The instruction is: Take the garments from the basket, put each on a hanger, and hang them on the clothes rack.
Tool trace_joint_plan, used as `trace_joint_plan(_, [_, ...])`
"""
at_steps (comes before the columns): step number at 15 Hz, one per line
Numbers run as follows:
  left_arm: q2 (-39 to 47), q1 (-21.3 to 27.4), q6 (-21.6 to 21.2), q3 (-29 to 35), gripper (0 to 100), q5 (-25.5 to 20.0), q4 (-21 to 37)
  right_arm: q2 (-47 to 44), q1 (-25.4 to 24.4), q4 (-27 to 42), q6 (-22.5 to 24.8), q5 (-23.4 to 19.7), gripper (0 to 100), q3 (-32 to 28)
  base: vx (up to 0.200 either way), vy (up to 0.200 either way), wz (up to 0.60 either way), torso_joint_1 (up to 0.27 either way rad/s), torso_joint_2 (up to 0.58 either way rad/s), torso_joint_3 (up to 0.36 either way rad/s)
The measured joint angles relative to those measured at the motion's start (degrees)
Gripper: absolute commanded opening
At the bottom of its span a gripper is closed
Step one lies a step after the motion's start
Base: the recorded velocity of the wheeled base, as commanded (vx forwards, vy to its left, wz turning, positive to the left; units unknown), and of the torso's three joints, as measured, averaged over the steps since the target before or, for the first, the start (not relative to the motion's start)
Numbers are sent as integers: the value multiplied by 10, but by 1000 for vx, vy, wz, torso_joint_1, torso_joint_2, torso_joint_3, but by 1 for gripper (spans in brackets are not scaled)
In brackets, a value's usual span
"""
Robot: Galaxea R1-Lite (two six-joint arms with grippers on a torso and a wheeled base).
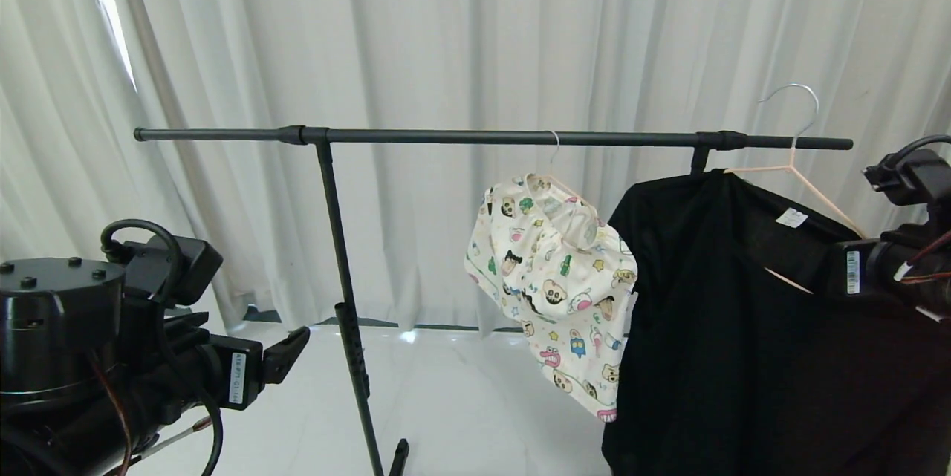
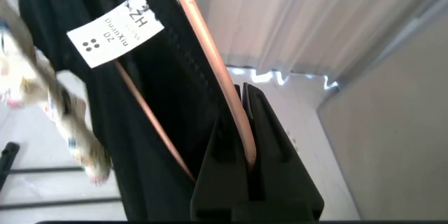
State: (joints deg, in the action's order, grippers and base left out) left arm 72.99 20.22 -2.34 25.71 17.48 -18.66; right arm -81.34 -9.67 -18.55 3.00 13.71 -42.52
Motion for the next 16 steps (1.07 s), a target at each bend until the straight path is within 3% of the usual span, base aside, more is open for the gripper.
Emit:
trace_joint_plan(10, [0,9,0,4,100,0,0,-76,-30,-2,8,34,0,-44,200,0,0,5,5,1])
trace_joint_plan(16, [0,15,-1,4,100,0,0,-102,-39,-2,9,56,0,-41,0,0,0,0,0,0])
